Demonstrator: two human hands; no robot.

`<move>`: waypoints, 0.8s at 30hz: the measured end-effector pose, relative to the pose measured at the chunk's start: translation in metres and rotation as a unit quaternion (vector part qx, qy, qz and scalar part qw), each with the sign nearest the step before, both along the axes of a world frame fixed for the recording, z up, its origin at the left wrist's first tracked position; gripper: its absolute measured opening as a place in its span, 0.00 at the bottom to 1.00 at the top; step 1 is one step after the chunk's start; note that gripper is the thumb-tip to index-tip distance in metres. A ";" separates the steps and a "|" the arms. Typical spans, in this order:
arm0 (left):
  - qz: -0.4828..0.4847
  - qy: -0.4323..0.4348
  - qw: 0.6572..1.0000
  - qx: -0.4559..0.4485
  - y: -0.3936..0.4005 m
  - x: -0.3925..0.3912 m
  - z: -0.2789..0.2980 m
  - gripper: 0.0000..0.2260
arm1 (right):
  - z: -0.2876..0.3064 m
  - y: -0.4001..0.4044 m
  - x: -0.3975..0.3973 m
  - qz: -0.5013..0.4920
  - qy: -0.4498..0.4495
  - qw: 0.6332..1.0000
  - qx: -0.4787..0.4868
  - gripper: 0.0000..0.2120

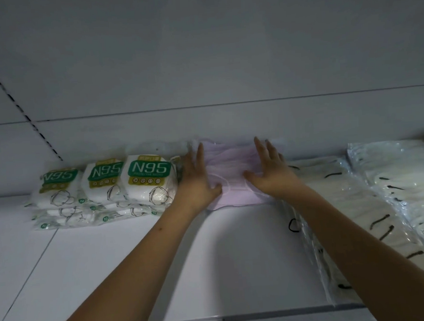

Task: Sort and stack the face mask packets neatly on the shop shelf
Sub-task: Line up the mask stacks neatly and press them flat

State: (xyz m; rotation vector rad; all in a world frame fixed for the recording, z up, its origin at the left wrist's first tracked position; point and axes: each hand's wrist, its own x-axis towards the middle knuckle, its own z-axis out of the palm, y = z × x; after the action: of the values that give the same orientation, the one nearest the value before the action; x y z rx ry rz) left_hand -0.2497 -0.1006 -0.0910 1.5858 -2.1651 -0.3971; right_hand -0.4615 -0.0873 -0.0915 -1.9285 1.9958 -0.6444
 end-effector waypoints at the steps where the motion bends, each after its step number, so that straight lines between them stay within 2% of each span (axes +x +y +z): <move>1: -0.008 -0.025 1.000 0.016 -0.002 0.001 -0.002 0.53 | -0.005 0.000 0.001 -0.020 0.012 1.000 -0.008 0.45; 3: -0.001 -0.006 0.999 0.044 -0.007 0.002 0.002 0.53 | -0.011 -0.003 0.001 -0.080 0.031 0.996 -0.028 0.45; 5: 0.007 0.044 0.997 0.059 -0.014 0.003 0.008 0.52 | -0.012 -0.007 0.003 -0.107 -0.017 0.994 -0.019 0.45; 7: 0.000 0.041 0.996 0.076 -0.017 0.005 0.012 0.52 | -0.012 -0.011 0.002 -0.089 -0.075 0.993 0.018 0.43; 9: 0.010 0.034 0.995 0.095 -0.019 0.008 0.014 0.56 | -0.012 -0.012 -0.003 -0.065 -0.094 0.992 0.049 0.40; 12: 0.015 0.069 0.988 0.135 -0.023 0.010 0.016 0.61 | -0.019 -0.011 -0.008 -0.078 -0.076 0.994 0.011 0.39; 13: 0.010 0.093 0.985 0.148 -0.025 0.011 0.017 0.61 | -0.021 -0.010 -0.007 -0.089 -0.077 0.993 -0.010 0.40; 15: -0.005 0.126 0.979 0.163 -0.026 0.014 0.020 0.60 | -0.024 -0.009 -0.001 -0.108 -0.141 0.984 -0.015 0.46; 18: -0.014 0.117 0.980 0.157 -0.025 0.018 0.023 0.54 | -0.027 -0.014 0.008 -0.101 -0.209 0.973 0.001 0.51; 19: -0.013 0.109 0.982 0.152 -0.024 0.021 0.024 0.53 | -0.026 -0.015 0.009 -0.086 -0.220 0.972 0.002 0.48; 22: -0.007 0.072 0.989 0.131 -0.025 0.032 0.027 0.49 | -0.028 -0.014 0.005 -0.038 -0.255 0.966 0.011 0.24; 24: -0.015 0.065 0.989 0.132 -0.028 0.036 0.029 0.42 | -0.030 -0.014 -0.001 -0.101 -0.213 0.970 -0.051 0.20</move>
State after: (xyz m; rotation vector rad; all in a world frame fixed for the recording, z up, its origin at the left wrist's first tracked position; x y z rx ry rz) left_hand -0.2135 -0.1284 -0.0625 1.6125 -2.1073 -0.8039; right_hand -0.4620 -0.1010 -0.1215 -1.4830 1.9165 -1.1273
